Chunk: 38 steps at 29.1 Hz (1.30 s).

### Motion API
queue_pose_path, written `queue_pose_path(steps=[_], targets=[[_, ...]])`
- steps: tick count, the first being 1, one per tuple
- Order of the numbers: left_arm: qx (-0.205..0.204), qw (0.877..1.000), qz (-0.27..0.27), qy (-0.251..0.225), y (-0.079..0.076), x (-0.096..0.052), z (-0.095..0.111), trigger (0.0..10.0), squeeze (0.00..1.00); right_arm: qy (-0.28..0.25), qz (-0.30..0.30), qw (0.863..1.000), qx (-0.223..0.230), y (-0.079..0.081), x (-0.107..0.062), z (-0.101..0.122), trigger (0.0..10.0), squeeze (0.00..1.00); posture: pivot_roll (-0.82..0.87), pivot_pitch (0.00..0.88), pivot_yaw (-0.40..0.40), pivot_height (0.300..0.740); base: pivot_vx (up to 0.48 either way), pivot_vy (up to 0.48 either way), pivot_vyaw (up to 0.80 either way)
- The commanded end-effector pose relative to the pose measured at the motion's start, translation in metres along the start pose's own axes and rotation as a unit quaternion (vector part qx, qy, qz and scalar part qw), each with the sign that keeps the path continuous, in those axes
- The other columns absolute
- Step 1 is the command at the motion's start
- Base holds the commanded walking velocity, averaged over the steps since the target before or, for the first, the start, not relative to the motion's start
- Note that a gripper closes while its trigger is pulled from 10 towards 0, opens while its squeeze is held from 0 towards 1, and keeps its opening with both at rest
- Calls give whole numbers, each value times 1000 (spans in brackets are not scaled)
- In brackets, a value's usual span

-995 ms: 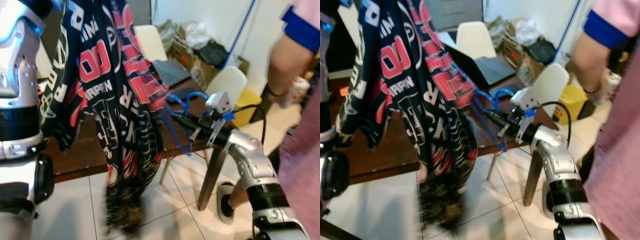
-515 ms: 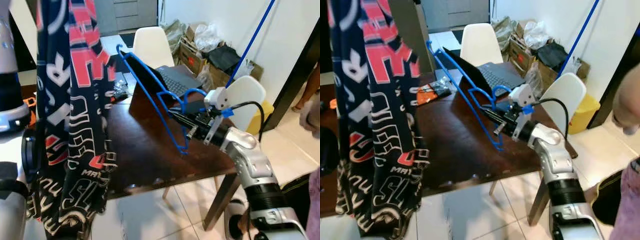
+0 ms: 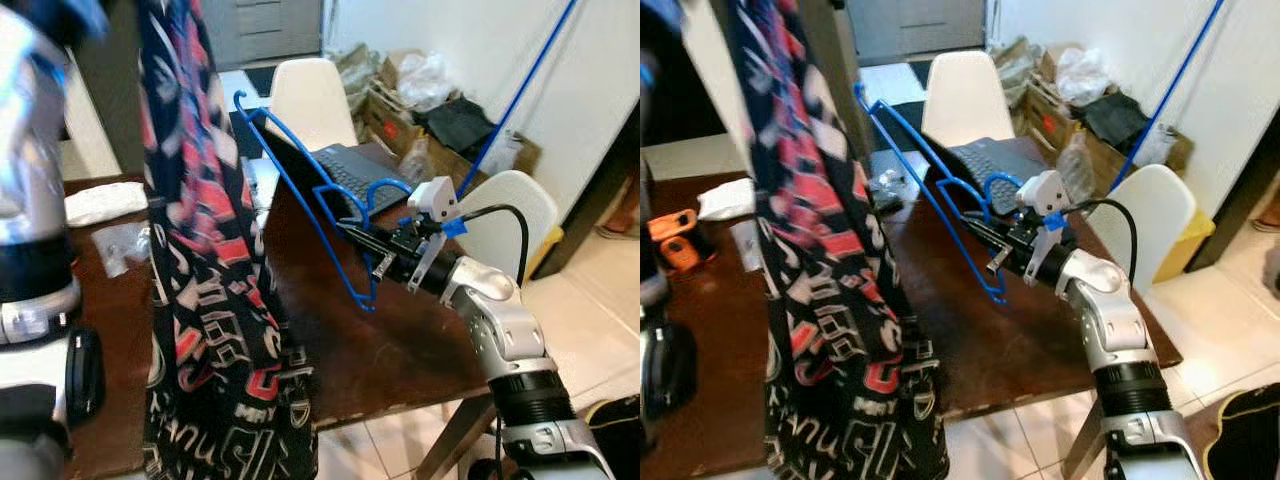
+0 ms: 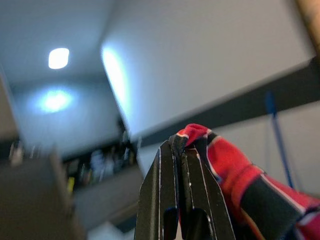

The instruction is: Hang hanger

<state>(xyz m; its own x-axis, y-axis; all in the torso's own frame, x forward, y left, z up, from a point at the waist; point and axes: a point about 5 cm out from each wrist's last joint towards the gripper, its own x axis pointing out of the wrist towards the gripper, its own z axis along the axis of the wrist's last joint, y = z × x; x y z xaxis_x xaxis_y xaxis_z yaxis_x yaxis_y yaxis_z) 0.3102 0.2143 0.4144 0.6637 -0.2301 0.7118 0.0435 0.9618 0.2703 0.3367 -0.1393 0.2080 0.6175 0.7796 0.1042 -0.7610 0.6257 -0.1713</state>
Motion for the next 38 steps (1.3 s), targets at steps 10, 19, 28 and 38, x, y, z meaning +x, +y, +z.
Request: queue_pose_path(steps=[10,19,28,38], targets=[[-9,991,7,134,4,-29,-50,10000,0,6,0,1000,-2,0,-1,2,10000,0,106,0,24,740,0,0,0],[-61,942,-219,246,-62,-77,-84,10000,0,21,5,1000,-7,-1,-9,0,10000,0,95,0,26,740,0,0,0],[-31,846,-320,426,-80,-142,-126,10000,1000,39,21,999,-15,4,-11,-4,10000,0,85,0,30,740,0,0,0],[-172,823,-408,357,-73,-149,-76,10000,1000,58,2,998,-19,-4,-18,-7,10000,0,84,0,29,740,0,0,0]])
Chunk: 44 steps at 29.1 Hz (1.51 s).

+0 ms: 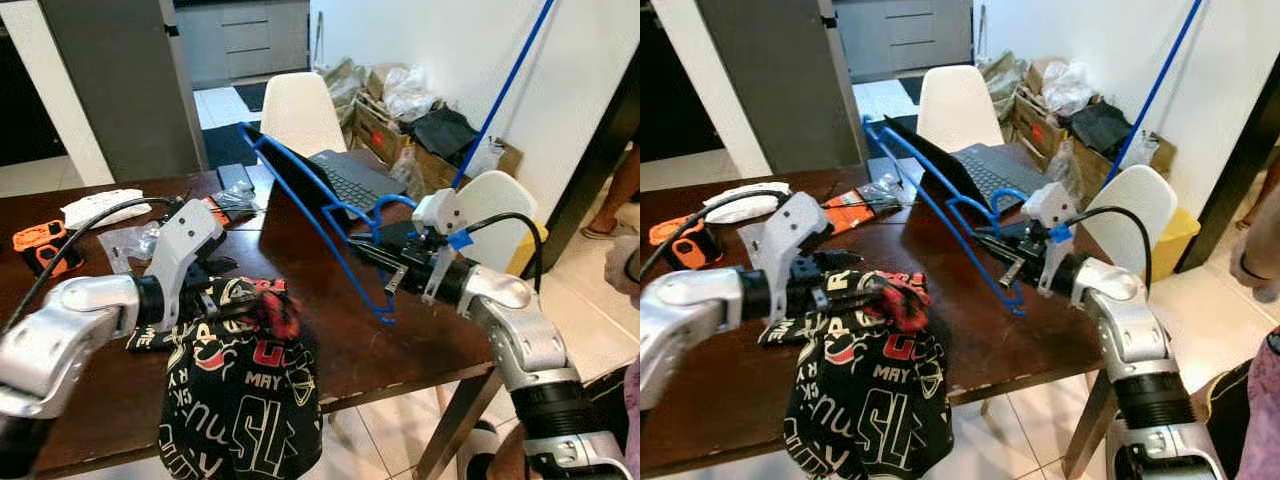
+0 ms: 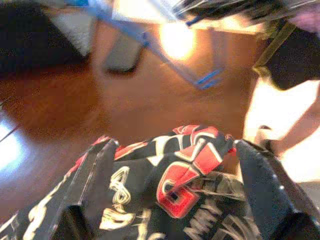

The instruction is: Hang hanger

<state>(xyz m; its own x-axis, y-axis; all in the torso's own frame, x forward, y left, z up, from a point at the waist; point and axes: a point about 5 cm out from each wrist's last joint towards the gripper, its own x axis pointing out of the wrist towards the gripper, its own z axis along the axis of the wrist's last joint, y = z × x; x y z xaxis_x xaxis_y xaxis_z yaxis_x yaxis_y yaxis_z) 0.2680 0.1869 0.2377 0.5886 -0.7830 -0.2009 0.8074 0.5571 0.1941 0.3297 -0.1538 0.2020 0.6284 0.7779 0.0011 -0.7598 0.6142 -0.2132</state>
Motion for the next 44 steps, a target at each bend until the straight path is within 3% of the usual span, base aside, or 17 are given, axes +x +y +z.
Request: queue_pose_path(steps=[1,2,7,8,11,12,13,14,15,16,17,21,26,34,44], targets=[[-3,1000,-20,-3,-2,-10,4,10000,1000,8,-5,1000,2,-2,-2,-2,10000,0,84,0,29,740,0,0,0],[-2,999,-40,-21,-7,-20,8,10000,1000,10,-8,1000,2,-3,-4,-2,10000,0,88,0,28,740,0,0,0],[-1,998,-59,-37,-12,-30,11,10000,1000,12,-10,1000,1,-4,-5,-2,10000,0,88,0,28,740,0,0,0],[-4,998,-54,-31,-12,-31,8,10000,35,13,-11,1000,2,-5,-5,-3,10000,0,90,0,27,740,0,0,0],[-4,998,-54,-31,-12,-31,8,10000,35,13,-11,1000,2,-5,-5,-3,10000,0,90,0,27,740,0,0,0],[1,999,-28,-25,-9,-28,3,10000,35,14,-12,1000,3,-5,-6,-3,10000,0,93,1,23,740,0,0,0],[-25,999,26,-10,1,-16,-15,10000,0,16,-12,1000,4,-5,-5,-4,10000,0,92,1,20,740,-352,0,0],[-25,999,26,-10,1,-16,-15,10000,0,16,-12,1000,4,-5,-5,-4,10000,0,92,1,20,740,-352,0,0],[-49,997,64,1,6,-5,-30,10000,0,17,-12,1000,6,-4,-5,-5,10000,0,91,0,19,740,-352,0,0],[-49,997,64,1,6,-5,-30,10000,0,17,-12,1000,6,-4,-5,-5,10000,0,91,0,19,740,-352,0,0],[-72,994,87,9,7,4,-43,10000,0,20,-11,1000,8,-4,-5,-7,10000,0,84,0,22,740,-341,0,0],[-108,989,102,12,6,15,-60,10000,0,30,-10,999,9,-5,-9,-10,10000,0,74,0,24,740,-358,0,0],[-131,986,100,21,3,16,-73,10000,0,48,1,999,12,-6,-23,-15,10000,0,61,0,30,740,-352,0,0],[-127,987,99,8,4,19,-69,10000,0,49,5,999,19,-7,-30,-14,10000,0,62,0,34,740,-340,0,0],[-128,987,95,-7,4,27,-67,10000,0,119,-4,993,24,-10,-43,-31,10000,0,51,0,35,740,-341,0,0]])
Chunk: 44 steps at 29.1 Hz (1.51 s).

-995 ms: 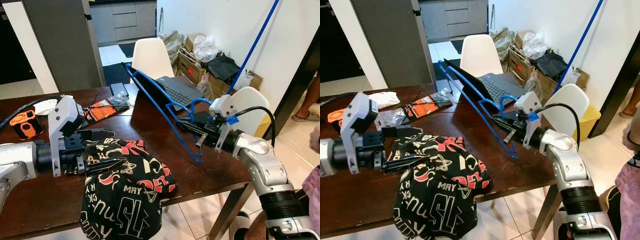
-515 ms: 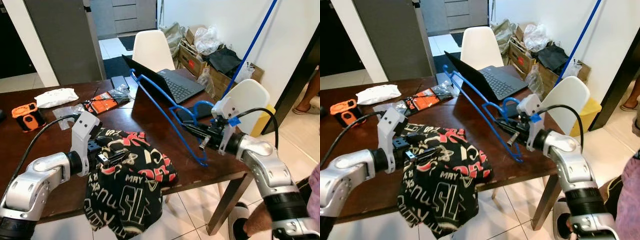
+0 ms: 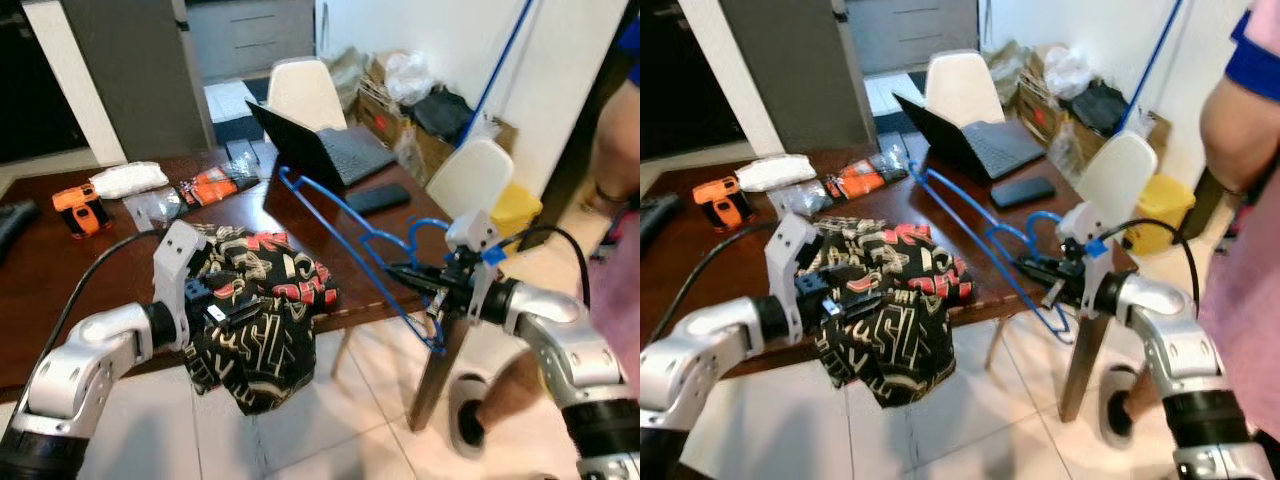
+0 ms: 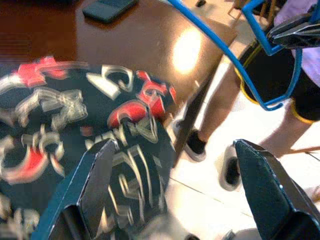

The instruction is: Hang hanger

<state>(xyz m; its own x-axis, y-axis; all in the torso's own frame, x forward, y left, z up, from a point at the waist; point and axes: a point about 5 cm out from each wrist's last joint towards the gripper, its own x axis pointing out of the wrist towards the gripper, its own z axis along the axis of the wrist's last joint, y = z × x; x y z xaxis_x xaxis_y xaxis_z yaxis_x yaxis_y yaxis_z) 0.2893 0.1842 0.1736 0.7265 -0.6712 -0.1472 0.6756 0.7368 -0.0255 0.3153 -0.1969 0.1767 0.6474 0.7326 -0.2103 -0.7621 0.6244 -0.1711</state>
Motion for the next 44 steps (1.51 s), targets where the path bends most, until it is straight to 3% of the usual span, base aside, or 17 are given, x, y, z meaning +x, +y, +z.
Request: queue_pose_path(steps=[1,6,7,8,11,15,18,21,23,24,26,27,29,37,38,41,44], targets=[[1,1000,6,13,2,0,-7,10000,0,23,-13,1000,9,-3,-1,-7,10000,0,51,0,35,740,-337,0,0],[-5,1000,9,20,3,2,-13,10000,0,60,-25,998,15,-4,-4,-22,10000,0,50,0,35,740,-337,0,0],[-15,999,12,34,5,7,-25,10000,0,112,-46,992,27,-6,-7,-45,10000,0,42,0,35,740,-322,0,0],[-15,999,12,34,5,7,-25,10000,0,112,-46,992,27,-6,-7,-45,10000,0,42,0,35,740,-322,0,0],[-41,996,30,75,9,21,-58,10000,0,199,-116,971,62,-7,-14,-94,10000,0,36,0,34,740,-276,0,0],[-63,992,57,88,13,28,-75,10000,0,224,-147,960,81,-3,-15,-113,10000,0,31,0,35,740,-61,0,0],[-101,980,130,114,22,32,-103,10000,0,250,-182,945,105,4,-13,-134,10000,0,29,0,33,740,0,0,0],[-101,980,130,114,22,32,-103,10000,0,250,-182,945,105,4,-13,-134,10000,0,29,0,33,740,0,0,0],[-137,955,211,157,26,27,-135,10000,0,265,-222,929,135,11,-10,-150,10000,0,20,0,31,740,0,0,0],[-137,955,211,157,26,27,-135,10000,0,265,-222,929,135,11,-10,-150,10000,0,20,0,31,740,0,0,0],[-162,931,263,195,24,18,-159,10000,0,276,-251,913,163,18,-7,-162,10000,0,21,0,28,740,0,0,0],[-162,931,263,195,24,18,-159,10000,0,276,-251,913,163,18,-7,-162,10000,0,21,0,28,740,0,0,0],[-180,915,283,225,16,14,-176,10000,0,297,-259,902,173,31,-2,-174,10000,0,19,0,27,740,0,0,0],[-184,905,286,258,2,10,-195,10000,0,303,-266,891,207,45,5,-184,10000,0,14,0,21,740,0,0,0],[-174,895,289,293,-9,2,-211,10000,0,322,-282,871,243,59,1,-196,10000,0,13,0,17,740,0,0,0],[-170,893,289,301,-11,0,-215,10000,0,327,-285,866,250,62,0,-199,10000,0,13,0,17,740,0,0,0],[-136,889,256,354,-25,-1,-226,10000,0,384,-284,843,246,79,-12,-217,10000,0,19,0,15,740,0,0,-767]])
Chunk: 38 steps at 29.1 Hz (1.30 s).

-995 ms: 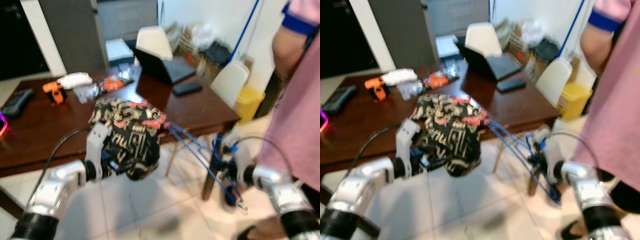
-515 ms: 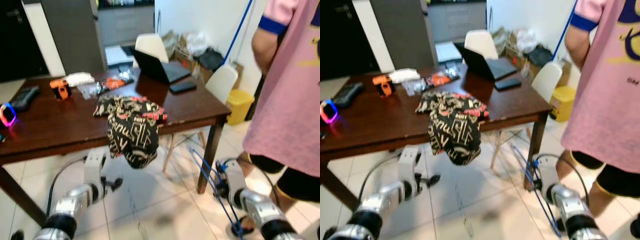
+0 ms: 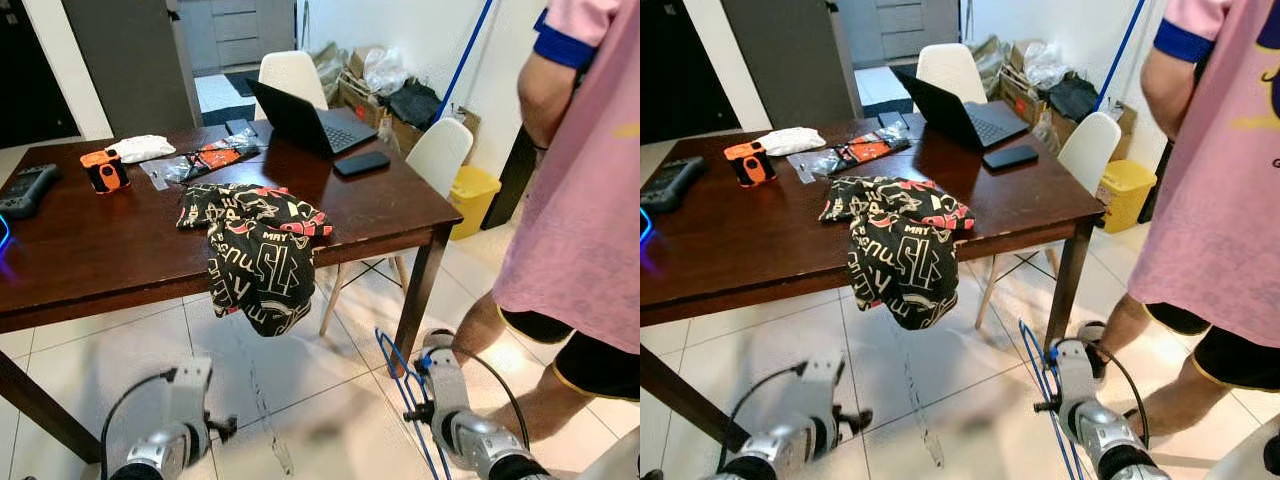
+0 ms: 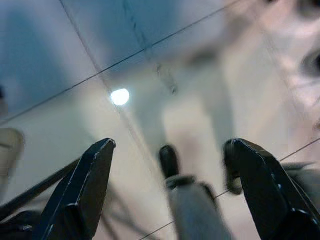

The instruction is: Hang hanger

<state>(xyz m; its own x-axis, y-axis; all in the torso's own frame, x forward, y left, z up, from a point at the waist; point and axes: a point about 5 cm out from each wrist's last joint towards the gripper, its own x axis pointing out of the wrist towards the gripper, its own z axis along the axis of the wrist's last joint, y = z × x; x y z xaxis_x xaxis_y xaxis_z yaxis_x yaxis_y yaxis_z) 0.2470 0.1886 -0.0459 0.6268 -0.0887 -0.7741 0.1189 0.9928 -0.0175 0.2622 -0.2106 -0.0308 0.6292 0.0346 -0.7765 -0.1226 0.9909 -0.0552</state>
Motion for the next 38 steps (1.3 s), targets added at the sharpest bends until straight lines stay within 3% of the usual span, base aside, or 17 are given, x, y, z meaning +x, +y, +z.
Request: queue_pose_path(steps=[1,3,12,38], targets=[[56,998,-8,37,-8,1,-13,10000,0,48,-9,999,2,-1,-1,-24,10000,0,18,0,17,740,0,0,-763],[95,994,-12,61,-12,1,-21,10000,0,64,-8,998,-6,1,-1,-29,10000,0,18,0,19,740,0,0,-766],[107,992,-17,59,-20,2,-22,10000,0,106,-8,992,-69,0,-3,-42,10000,0,26,0,9,740,0,0,-765],[107,993,-16,54,-18,2,-23,10000,0,110,-5,991,-74,2,-3,-46,10000,0,25,0,3,740,0,0,-766]])
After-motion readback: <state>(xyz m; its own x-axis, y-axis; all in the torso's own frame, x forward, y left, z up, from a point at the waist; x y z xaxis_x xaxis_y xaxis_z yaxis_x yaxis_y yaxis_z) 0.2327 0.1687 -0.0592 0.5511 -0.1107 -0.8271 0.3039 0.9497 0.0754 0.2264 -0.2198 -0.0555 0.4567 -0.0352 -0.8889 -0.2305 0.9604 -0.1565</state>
